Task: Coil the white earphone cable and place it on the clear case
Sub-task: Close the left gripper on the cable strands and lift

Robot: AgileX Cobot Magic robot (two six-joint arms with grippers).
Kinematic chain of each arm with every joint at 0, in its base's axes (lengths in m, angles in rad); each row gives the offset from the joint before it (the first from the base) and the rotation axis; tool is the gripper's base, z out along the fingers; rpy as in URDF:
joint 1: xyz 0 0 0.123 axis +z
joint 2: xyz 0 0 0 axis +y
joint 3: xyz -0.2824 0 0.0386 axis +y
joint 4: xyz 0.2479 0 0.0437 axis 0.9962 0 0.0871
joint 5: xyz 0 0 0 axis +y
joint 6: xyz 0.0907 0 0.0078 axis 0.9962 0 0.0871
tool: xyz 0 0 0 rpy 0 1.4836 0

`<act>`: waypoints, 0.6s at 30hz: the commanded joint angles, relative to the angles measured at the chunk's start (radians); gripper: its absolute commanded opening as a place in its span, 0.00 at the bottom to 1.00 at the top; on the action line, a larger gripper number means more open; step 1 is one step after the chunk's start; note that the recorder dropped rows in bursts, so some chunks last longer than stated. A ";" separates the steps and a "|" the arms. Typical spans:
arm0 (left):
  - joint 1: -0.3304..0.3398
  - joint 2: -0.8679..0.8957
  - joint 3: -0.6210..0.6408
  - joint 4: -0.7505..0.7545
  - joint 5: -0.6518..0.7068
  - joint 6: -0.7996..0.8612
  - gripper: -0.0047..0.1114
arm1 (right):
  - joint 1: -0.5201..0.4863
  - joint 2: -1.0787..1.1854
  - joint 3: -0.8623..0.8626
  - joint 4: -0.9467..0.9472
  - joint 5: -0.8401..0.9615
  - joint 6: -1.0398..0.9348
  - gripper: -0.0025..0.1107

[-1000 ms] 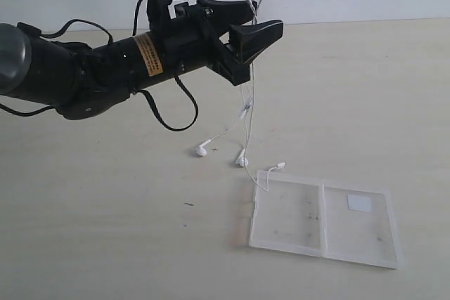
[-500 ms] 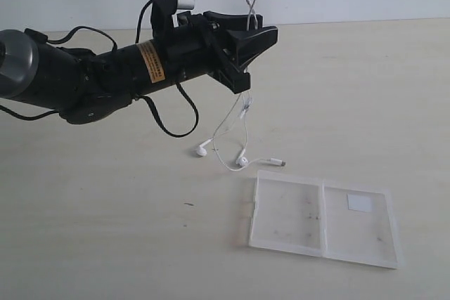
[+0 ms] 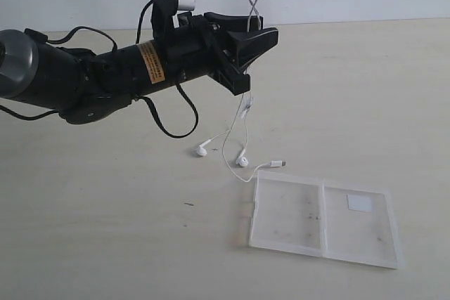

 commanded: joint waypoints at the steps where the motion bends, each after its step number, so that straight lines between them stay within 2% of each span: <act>1: 0.003 0.002 -0.005 0.002 -0.007 0.003 0.30 | -0.005 0.003 0.001 -0.013 -0.001 0.000 0.02; 5: 0.003 0.002 -0.005 0.000 -0.007 0.003 0.07 | -0.005 0.003 0.001 -0.015 -0.001 0.000 0.02; 6: 0.003 0.002 -0.005 0.000 -0.007 0.007 0.04 | -0.005 0.003 0.001 -0.015 -0.001 0.000 0.02; 12: 0.006 -0.002 -0.005 0.002 -0.007 0.007 0.04 | -0.005 0.003 0.001 -0.038 -0.001 0.002 0.02; 18: 0.014 -0.046 -0.005 0.062 -0.005 -0.012 0.04 | -0.005 -0.013 0.005 -0.190 -0.003 0.112 0.02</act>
